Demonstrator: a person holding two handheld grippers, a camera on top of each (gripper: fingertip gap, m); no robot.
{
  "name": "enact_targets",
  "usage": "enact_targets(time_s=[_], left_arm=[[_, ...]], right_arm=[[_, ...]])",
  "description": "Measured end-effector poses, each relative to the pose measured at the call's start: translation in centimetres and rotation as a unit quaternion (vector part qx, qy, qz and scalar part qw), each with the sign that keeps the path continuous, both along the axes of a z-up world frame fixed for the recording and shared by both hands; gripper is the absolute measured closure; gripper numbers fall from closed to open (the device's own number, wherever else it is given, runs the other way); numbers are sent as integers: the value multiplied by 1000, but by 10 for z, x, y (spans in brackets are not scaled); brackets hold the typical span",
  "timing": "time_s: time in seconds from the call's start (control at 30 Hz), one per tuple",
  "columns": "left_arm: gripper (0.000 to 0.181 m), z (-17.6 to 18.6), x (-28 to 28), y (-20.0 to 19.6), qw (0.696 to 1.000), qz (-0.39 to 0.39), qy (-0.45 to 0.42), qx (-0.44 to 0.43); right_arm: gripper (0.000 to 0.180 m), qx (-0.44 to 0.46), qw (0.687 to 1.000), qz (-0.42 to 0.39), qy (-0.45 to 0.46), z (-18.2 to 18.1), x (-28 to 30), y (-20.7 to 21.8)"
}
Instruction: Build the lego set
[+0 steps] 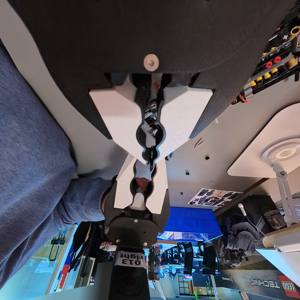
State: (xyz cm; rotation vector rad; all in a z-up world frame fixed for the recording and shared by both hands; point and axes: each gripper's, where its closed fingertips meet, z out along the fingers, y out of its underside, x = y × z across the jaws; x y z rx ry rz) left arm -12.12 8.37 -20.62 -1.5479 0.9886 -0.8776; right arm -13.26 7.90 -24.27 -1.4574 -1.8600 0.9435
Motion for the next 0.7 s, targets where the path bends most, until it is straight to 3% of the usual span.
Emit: enact_targets(time_s=[0.5,0.7], left_arm=[[181,6,-8,2,1000,7,-16,1],[181,26,-41,10,997,47,-51,16]], right_arm=[[149,-15,1000,-9,23,9,-1,3],[149,-18,998,-40,41,24,10,25]])
